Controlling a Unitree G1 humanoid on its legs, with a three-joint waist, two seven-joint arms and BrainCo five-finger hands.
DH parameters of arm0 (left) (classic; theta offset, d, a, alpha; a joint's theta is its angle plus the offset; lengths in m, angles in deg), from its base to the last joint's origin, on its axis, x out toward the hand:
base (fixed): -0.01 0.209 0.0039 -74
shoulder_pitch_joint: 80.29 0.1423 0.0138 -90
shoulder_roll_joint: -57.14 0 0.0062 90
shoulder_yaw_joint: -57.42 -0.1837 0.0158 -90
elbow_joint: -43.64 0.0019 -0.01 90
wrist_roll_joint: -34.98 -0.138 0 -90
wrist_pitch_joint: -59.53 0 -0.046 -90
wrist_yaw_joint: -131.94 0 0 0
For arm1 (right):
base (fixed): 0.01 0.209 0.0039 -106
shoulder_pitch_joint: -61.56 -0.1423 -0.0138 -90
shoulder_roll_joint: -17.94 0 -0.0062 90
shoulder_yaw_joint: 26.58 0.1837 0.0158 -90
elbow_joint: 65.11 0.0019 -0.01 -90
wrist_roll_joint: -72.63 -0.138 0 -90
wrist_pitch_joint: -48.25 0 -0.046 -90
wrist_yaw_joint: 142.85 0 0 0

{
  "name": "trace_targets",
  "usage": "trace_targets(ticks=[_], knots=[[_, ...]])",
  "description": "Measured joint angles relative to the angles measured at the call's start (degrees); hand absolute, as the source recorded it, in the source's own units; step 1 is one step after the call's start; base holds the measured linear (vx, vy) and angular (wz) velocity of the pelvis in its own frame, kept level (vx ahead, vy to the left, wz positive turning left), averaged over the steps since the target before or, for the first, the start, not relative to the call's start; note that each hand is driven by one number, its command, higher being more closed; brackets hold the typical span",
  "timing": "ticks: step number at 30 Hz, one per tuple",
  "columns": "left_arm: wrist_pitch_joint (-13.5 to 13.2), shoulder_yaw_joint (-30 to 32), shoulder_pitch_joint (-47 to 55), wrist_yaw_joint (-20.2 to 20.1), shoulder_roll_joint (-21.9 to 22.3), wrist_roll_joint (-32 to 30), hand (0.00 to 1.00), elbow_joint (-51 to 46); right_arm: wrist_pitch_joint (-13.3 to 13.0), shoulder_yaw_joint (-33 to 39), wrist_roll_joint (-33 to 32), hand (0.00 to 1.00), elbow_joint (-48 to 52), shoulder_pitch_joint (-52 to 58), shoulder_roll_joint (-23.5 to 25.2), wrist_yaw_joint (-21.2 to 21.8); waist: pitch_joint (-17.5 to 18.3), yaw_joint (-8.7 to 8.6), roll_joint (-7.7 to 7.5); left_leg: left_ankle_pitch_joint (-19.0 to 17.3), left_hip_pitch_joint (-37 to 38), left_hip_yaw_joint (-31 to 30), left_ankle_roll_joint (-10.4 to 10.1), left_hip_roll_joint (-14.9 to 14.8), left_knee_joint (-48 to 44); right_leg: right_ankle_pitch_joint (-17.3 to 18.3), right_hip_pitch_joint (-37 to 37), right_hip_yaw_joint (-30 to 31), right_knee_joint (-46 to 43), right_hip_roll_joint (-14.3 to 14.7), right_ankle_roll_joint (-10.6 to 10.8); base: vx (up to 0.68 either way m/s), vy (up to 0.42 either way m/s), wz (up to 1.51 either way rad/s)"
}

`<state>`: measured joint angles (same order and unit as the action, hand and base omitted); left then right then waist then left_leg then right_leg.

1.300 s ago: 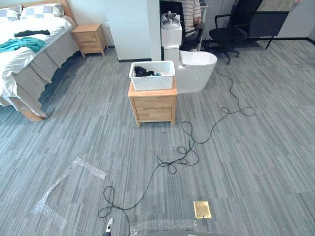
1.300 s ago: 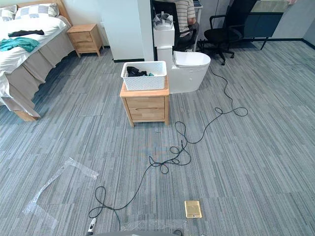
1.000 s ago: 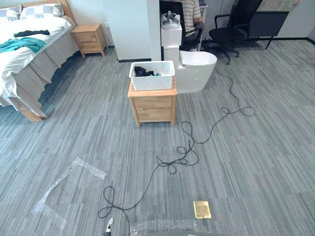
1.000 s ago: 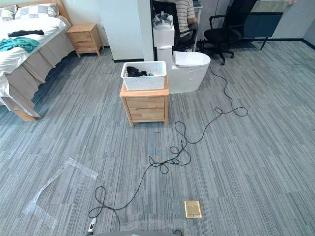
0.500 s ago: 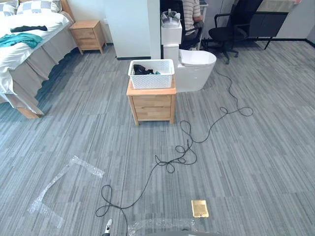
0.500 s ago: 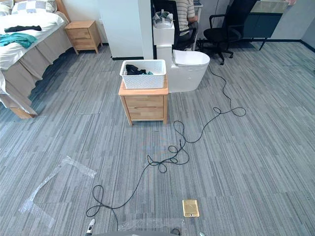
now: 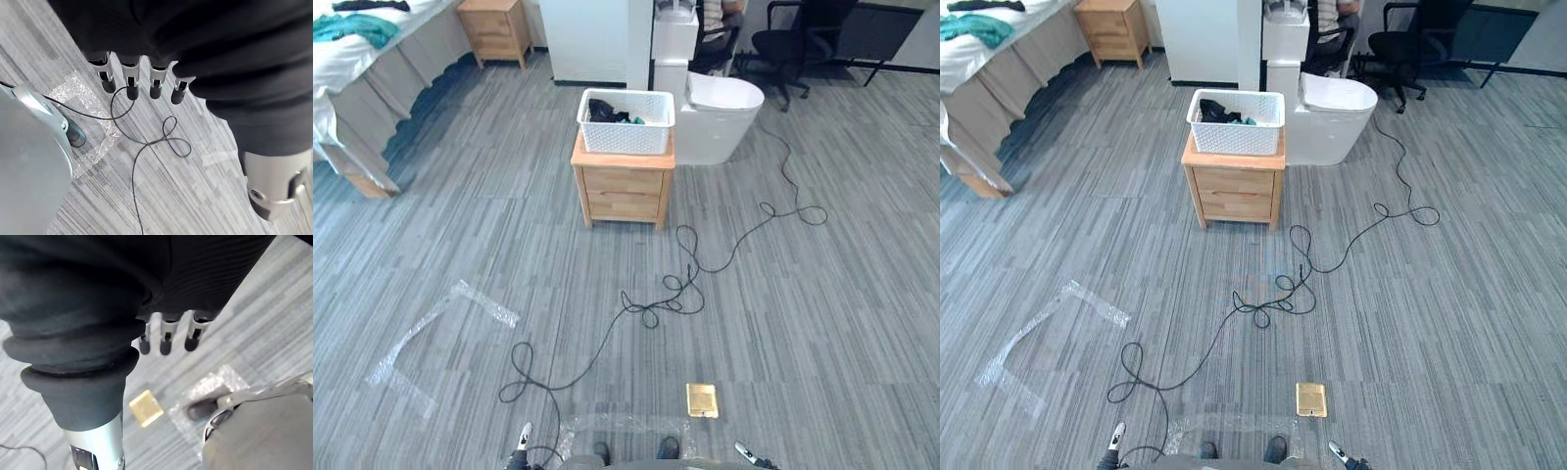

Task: Pick up the laundry basket with both hands and put the clothes into the washing machine.

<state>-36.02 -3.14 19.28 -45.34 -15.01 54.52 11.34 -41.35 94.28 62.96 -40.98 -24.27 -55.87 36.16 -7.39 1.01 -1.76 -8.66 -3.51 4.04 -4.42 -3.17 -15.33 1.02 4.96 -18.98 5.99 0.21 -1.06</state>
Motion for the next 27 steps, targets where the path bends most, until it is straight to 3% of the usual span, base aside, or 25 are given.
trace_targets(ticks=[2, 3, 4, 6, 7, 8, 10, 11, 13, 14, 15, 16, 18, 20, 21, 24, 26, 27], knots=[[0.1, 1.1, 0.2, 0.1, 0.0, 0.1, 0.00, -0.5, 0.0, -2.2, 0.0, 0.00, 0.7, -0.7, -0.7, 0.0, -1.5, 0.72, 0.70, -0.4, -8.3, 4.3, -0.4, -3.4, -19.8, 0.7, 1.8, -0.1, 0.0, 0.8, -1.1, -0.05, -0.032, -0.07], [0.2, 2.1, 0.3, 0.2, 0.6, 0.1, 0.00, -0.5, 0.0, -3.4, -0.1, 0.00, 1.8, -1.1, -1.3, -0.1, -2.8, 1.54, 2.13, 0.4, -12.6, 6.8, 0.5, -6.4, -29.0, 1.2, 3.1, 0.6, 0.0, 1.7, -1.9, -0.01, -0.015, -0.27], [0.3, 2.0, 0.7, 0.2, 0.8, 0.1, 0.00, -0.5, 0.0, -4.1, -0.4, 0.00, 1.8, -1.5, -1.4, -0.1, -2.9, 1.61, 2.20, -0.2, -14.0, 7.8, 1.3, -6.8, -31.0, 1.4, 3.5, 0.9, -0.3, 1.7, -1.8, 0.10, 0.048, -0.31], [0.4, 0.6, 1.0, 0.3, 0.9, 0.1, 0.00, -0.3, 0.1, -5.0, -1.3, 0.00, 1.8, -3.1, -1.3, -0.2, -2.8, 2.59, 1.69, -1.3, -16.7, 9.2, 2.9, -6.2, -27.4, 2.7, 2.6, 2.5, -2.3, 0.3, -1.7, 0.15, 0.081, -0.32], [0.4, -0.5, 1.0, 0.2, 0.8, 0.1, 0.00, -0.4, 0.1, -5.2, -1.5, 0.00, 1.5, -4.5, -1.7, -0.1, -2.9, 3.49, 1.69, -1.0, -17.9, 9.6, 2.7, -4.6, -20.6, 3.5, 1.5, 3.7, -3.5, -1.0, -1.2, 0.16, 0.120, -0.47], [0.3, -0.7, 1.0, 0.1, 0.9, 0.1, 0.00, -0.4, 0.0, -5.7, -1.7, 0.00, 1.5, -5.8, -1.8, -0.1, -2.9, 4.54, 2.02, 0.3, -18.3, 9.7, 1.2, -3.3, -11.9, 4.3, 0.6, 4.8, -4.5, -2.1, -0.4, 0.18, 0.131, -0.45], [0.3, -0.4, 1.7, 0.1, 1.2, 0.1, 0.00, -0.4, 0.0, -6.3, -1.8, 0.00, 1.5, -6.7, -1.7, -0.1, -2.5, 5.00, 2.94, 1.3, -17.9, 9.3, -0.4, -2.7, -2.3, 6.4, -0.4, 6.2, -6.2, -2.6, 0.9, 0.25, 0.178, -0.46], [0.3, 0.0, 1.9, 0.1, 1.4, 0.1, 0.00, -0.3, 0.0, -6.4, -1.8, 0.00, 1.5, -6.7, -1.6, 0.1, -2.3, 5.49, 3.36, 1.2, -17.9, 8.5, -0.3, -2.8, -1.3, 8.3, -0.8, 6.9, -8.1, -2.8, 1.6, 0.33, 0.217, -0.58], [0.3, 0.3, 3.1, 0.0, 1.1, 0.2, 0.00, -0.2, 0.0, -6.5, -1.7, 0.00, 0.8, -5.8, -1.3, 0.1, -1.3, 6.36, 2.73, 1.5, -18.0, 7.0, 2.0, -1.9, -4.7, 15.0, -3.3, 8.2, -18.2, -5.0, 4.0, 0.44, 0.216, -0.39], [0.2, 0.4, 3.4, 0.1, 0.7, 0.2, 0.00, 0.8, 0.0, -6.2, -1.7, 0.00, -0.5, -5.2, -1.0, 0.3, -0.8, 6.19, 0.27, 1.1, -17.7, 7.3, 3.1, 0.3, -7.4, 19.4, -7.4, 8.6, -32.5, -8.3, 7.5, 0.55, 0.216, -0.05], [0.3, 1.0, 3.1, 0.1, -0.3, 0.7, 0.00, 1.4, -0.1, -5.1, -1.7, 0.00, -0.2, -4.4, -1.0, 0.7, -1.0, 5.68, -1.26, -0.7, -16.2, 7.5, 5.8, 1.8, -9.8, 17.8, -13.9, 9.5, -50.8, -11.9, 9.7, 0.58, 0.176, 0.22], [0.3, 1.0, 2.9, 0.0, -1.1, 0.8, 0.00, 1.2, 0.0, -4.1, -1.6, 0.00, -0.3, -3.6, -0.7, 1.0, -1.0, 4.95, -2.24, -2.1, -14.1, 7.3, 6.5, 2.8, -10.6, 13.9, -16.5, 9.8, -60.4, -13.6, 10.3, 0.49, 0.126, 0.46], [0.3, 0.9, 2.9, 0.0, -1.2, 0.8, 0.00, -0.9, 0.0, -2.5, -1.6, 0.00, -0.2, -2.3, -0.4, 1.4, -1.4, 4.39, -1.60, -5.5, -6.8, 6.0, 7.9, 3.1, -10.9, 11.2, -18.5, 8.1, -71.6, -14.4, 8.1, 0.50, 0.063, 0.27], [0.2, 1.0, 1.7, 0.0, -0.9, 0.7, 0.00, -2.8, 0.0, -2.5, -1.4, 0.00, 0.6, -2.3, -0.2, 1.4, -1.2, 3.78, -1.30, -6.7, -0.8, 4.5, 7.6, 3.0, -7.4, 12.5, -19.6, 3.7, -69.7, -14.3, 5.6, 0.62, -0.008, 0.28], [0.0, 1.0, 0.3, 0.0, -0.4, 0.7, 0.00, -3.7, -0.1, -2.5, -1.5, 0.00, 2.1, -2.0, 0.1, 1.5, -1.2, 3.26, -1.02, -7.2, 1.5, 3.4, 7.2, 2.5, -5.3, 13.6, -21.4, 0.4, -64.6, -14.2, 3.8, 0.58, -0.071, 0.42], [-0.1, 0.0, -2.5, 0.1, 0.2, 0.6, 0.00, -3.6, -0.3, -2.5, -2.0, 0.00, 3.4, -2.3, -0.4, 2.1, -1.9, 2.87, 0.62, -8.0, 6.1, 2.1, 6.0, 0.4, -1.8, 14.0, -24.1, -4.6, -48.2, -13.3, 2.8, 0.46, -0.114, 0.23], [-0.1, -1.6, -5.5, 0.5, 0.2, 0.1, 0.00, -3.0, -0.3, -2.4, -2.2, 0.00, 5.9, -2.0, -0.6, 2.3, -2.3, 2.52, 2.38, -8.8, 10.5, 0.4, 4.5, -2.5, 1.7, 8.5, -26.6, -4.0, -30.4, -12.2, 4.4, 0.52, -0.182, 0.40], [-0.1, -1.9, -5.9, 0.7, 0.1, 0.0, 0.00, -3.0, -0.3, -2.3, -2.2, 0.00, 6.1, -1.9, -0.6, 2.3, -2.3, 2.47, 2.41, -8.9, 11.8, 0.1, 4.3, -2.9, 2.7, 6.5, -26.6, -2.7, -26.3, -12.0, 4.9, 0.57, -0.260, 0.53]])
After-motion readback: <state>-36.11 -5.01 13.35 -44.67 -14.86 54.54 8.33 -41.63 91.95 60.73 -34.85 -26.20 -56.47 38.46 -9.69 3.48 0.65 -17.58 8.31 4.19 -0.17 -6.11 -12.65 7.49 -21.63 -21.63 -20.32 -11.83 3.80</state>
